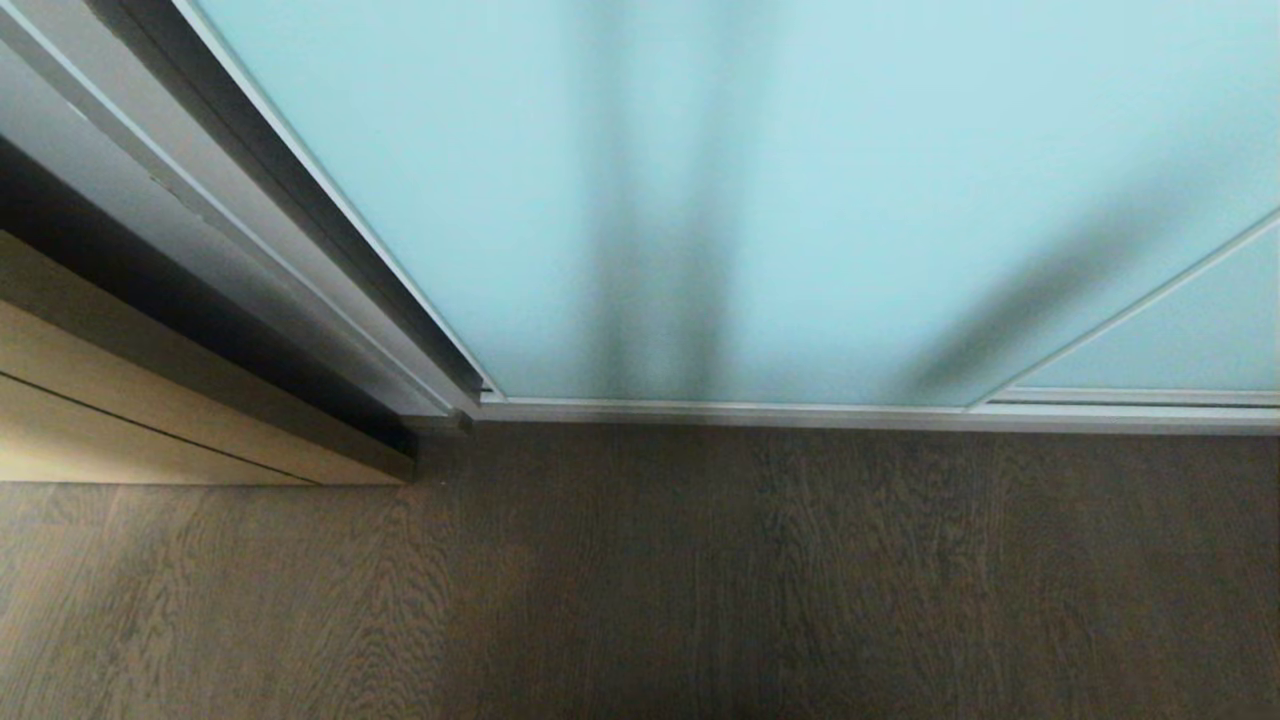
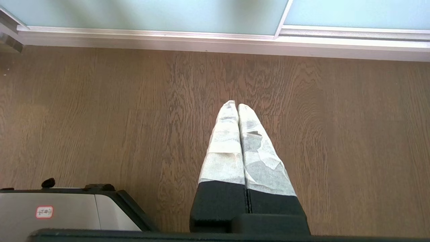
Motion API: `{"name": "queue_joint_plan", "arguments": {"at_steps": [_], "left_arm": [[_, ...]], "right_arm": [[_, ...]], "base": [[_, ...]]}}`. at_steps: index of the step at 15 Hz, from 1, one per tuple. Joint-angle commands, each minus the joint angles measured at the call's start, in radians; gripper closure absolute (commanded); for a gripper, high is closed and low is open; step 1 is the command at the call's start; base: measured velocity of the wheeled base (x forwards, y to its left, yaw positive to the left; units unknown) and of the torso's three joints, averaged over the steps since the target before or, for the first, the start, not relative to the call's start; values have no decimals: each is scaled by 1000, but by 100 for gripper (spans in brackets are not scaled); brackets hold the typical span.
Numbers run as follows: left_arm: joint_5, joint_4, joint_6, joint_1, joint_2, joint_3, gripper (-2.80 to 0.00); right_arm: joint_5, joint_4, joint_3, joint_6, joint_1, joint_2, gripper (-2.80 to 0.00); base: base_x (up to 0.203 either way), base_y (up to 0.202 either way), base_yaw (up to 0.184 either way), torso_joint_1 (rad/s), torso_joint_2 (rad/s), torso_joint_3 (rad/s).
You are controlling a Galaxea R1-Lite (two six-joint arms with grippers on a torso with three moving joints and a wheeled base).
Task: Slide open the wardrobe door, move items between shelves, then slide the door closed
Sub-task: Open the door
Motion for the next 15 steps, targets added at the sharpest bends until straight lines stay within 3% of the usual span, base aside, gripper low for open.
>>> {"name": "queue_joint_plan", "arguments": {"at_steps": [1, 9, 15], "left_arm": [[-1, 0, 2, 0, 0, 2, 0], [4, 15, 2, -1, 0, -6, 0], [4, 8, 55, 0, 103, -283, 0]], "right_arm": [[-2, 0, 0, 0, 0, 0, 0], [0, 0, 0, 0, 0, 0, 0], [0, 0, 0, 0, 0, 0, 0]], "base": [[0, 0, 0, 0, 0, 0], [0, 0, 0, 0, 0, 0], [0, 0, 0, 0, 0, 0]]}}
